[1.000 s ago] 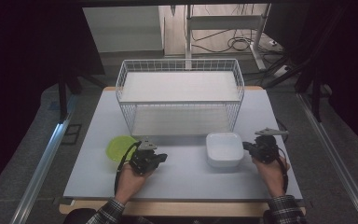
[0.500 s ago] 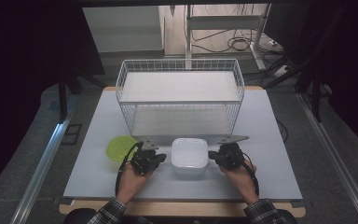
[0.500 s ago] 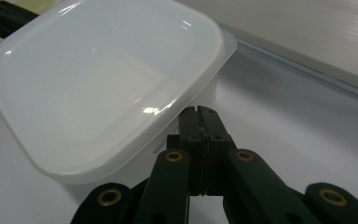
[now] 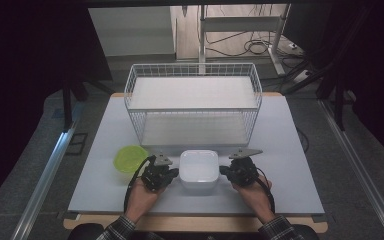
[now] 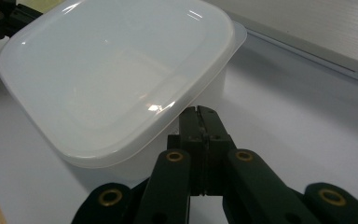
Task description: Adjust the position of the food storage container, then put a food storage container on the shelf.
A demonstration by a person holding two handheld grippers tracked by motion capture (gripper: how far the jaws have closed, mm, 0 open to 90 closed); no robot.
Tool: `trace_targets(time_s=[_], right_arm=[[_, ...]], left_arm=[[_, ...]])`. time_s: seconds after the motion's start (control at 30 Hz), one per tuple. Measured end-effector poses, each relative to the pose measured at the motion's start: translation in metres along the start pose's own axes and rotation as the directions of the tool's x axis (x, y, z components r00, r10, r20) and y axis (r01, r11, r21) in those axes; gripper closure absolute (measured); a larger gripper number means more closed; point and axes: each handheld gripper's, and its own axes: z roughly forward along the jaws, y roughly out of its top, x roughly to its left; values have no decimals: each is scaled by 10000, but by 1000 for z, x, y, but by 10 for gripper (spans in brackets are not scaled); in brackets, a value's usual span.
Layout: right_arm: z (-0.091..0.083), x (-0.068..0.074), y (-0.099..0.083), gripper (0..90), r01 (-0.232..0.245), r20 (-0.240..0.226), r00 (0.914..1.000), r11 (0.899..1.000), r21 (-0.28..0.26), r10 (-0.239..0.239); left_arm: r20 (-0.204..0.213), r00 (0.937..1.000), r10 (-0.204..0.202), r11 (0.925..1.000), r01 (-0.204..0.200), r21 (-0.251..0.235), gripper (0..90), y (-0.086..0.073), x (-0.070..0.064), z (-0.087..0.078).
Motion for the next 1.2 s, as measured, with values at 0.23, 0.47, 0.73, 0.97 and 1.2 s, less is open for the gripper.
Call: trace_targets(time_s=[0.23,0.47,0.73,0.97,1.2], right_arm=[[-4,0,-1,864,512,403,9979,9987,11,-512],[-29,-13,-7,614,317,771,9967,9973,-659,-266],[-37,-8,-9,334,483,390,9982,9949,-886,-450],[-32,-6,-8,189,628,-14,9980,9924,-1054,-633],[-28,-5,-8,114,724,-349,9964,9912,-1111,-767]], left_arm=[[-72,9998,-204,9993,202,-316,839,-2,7,-13],[84,10000,-36,9904,47,-1382,524,-7,9,-39],[373,9991,194,9903,-141,-1383,211,-13,8,-38],[569,9965,611,9896,-530,-1337,128,-12,2,-33],[745,9904,1163,9834,-1043,-1485,77,-10,2,-25]])
